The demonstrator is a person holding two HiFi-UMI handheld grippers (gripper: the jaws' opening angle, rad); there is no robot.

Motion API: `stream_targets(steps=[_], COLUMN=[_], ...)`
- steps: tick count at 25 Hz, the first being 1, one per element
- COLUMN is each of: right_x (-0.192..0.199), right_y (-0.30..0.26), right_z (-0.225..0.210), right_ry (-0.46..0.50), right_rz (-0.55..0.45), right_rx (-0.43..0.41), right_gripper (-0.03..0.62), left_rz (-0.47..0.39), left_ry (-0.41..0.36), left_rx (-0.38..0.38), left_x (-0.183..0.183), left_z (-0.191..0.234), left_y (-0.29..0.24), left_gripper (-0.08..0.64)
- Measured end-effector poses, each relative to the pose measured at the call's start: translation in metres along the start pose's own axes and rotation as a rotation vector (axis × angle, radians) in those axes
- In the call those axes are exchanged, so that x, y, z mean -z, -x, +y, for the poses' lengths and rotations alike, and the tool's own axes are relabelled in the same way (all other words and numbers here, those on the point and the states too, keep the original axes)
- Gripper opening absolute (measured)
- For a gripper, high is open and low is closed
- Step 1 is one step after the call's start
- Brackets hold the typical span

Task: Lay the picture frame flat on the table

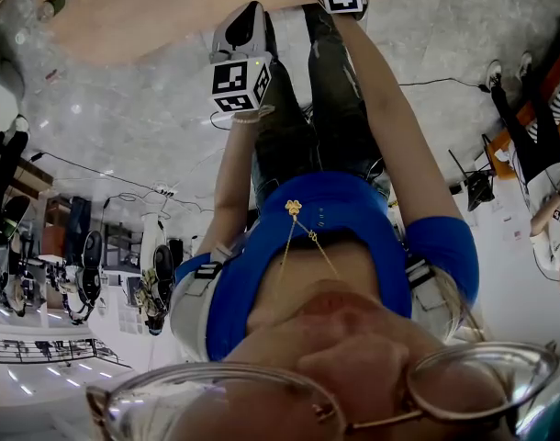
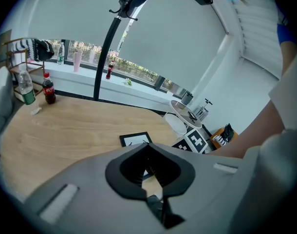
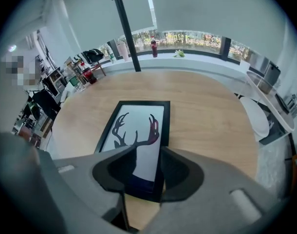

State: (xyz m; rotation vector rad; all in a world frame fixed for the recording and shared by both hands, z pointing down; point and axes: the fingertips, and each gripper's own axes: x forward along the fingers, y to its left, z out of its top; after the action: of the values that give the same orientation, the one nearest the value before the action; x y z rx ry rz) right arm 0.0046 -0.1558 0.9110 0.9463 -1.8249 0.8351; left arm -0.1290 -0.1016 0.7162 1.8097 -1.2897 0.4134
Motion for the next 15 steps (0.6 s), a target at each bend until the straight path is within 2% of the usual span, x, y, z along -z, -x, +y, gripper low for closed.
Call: stream_targets(steps=[3, 4, 9, 15], right_x=[-0.003, -0.002, -0.001, -0.009], right_y=[0.004, 0.005, 0.02, 0.034], right_z=[0.001, 0.002, 0.008, 0.026], right_ry=[0.029, 0.036, 0.049, 0.128], right_rz=[-0.014, -0.014, -0.006, -0.014], right_rx=[0.012, 0.012, -0.018, -0.066], right_gripper=[0.023, 0.002, 0.003, 0.003], left_rz=[0.004, 0.004, 0.003, -0.006], left_ry=[-0.003, -0.005, -0.018, -0.038], left_rx=[-0.001, 0.0, 0.005, 0.008], left_x=[-0.001, -0.001, -0.003, -0.013], left_z=[0.0, -0.001, -0.011, -0.014], left_y=[-0.001, -0.001, 0.002, 0.006], left_gripper=[-0.003, -0.003, -0.004, -0.005])
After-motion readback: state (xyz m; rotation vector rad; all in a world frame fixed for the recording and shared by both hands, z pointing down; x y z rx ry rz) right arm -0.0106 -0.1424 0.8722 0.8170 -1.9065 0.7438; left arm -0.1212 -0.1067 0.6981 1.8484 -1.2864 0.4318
